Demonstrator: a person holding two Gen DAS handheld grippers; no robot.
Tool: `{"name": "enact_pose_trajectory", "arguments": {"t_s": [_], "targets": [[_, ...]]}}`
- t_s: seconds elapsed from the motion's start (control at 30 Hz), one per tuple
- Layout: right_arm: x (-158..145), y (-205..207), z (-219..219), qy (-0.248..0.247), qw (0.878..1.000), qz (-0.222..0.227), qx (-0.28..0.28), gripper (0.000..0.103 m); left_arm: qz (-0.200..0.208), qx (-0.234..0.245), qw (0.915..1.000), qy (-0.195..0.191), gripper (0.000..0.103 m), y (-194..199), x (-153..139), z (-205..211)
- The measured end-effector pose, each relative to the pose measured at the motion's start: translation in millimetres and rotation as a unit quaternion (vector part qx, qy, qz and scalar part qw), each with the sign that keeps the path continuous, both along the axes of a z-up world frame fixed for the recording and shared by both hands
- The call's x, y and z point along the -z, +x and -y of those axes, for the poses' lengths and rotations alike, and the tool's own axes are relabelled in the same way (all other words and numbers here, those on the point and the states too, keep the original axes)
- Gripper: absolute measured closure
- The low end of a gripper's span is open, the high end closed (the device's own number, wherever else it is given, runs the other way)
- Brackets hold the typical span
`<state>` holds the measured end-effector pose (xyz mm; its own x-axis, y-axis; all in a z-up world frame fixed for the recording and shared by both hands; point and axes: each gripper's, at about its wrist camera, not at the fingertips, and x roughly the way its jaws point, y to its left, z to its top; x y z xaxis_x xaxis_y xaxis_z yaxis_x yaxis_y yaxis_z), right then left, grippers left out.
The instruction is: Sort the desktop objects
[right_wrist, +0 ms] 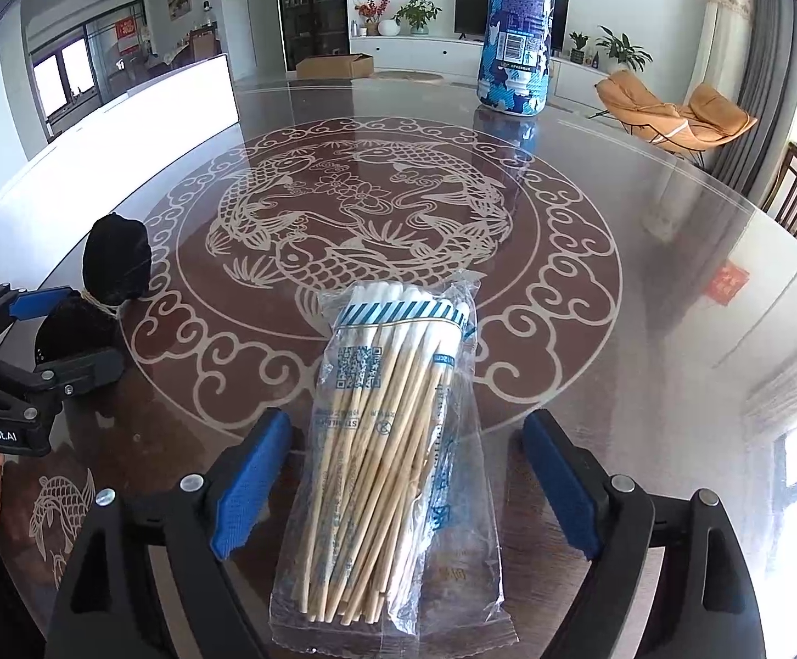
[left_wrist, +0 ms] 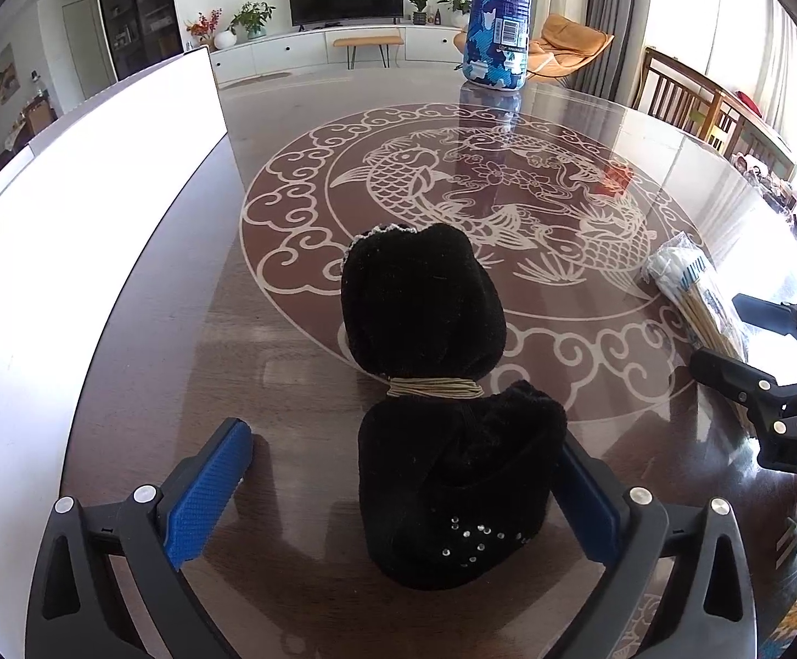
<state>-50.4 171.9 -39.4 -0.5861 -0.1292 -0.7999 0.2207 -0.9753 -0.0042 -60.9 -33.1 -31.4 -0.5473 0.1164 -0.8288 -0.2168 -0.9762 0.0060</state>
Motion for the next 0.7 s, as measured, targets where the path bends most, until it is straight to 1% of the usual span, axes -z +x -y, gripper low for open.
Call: {"name": "enact_pose_trajectory", "arguments": {"t_s": [0.43,0.5,0.7], "targets": [[-0.2,0.2,0.3,0.0,1.0,0.0,0.0,0.015,0.0,0.0,1.0,0.0,0.0,0.2,0.3,-0.1],[0.4,0.0,0.4,0.001,1.0,0.001,0.0,0.012,0.0,0.0,1.0,0.0,0.0,0.3,0.3,-0.1],[1.5,-0.5,0.9,0.002,1.0,0.002,0.0,0.011,0.0,0.0,1.0,0.0,0.0,0.1,0.5,-0.2]]}}
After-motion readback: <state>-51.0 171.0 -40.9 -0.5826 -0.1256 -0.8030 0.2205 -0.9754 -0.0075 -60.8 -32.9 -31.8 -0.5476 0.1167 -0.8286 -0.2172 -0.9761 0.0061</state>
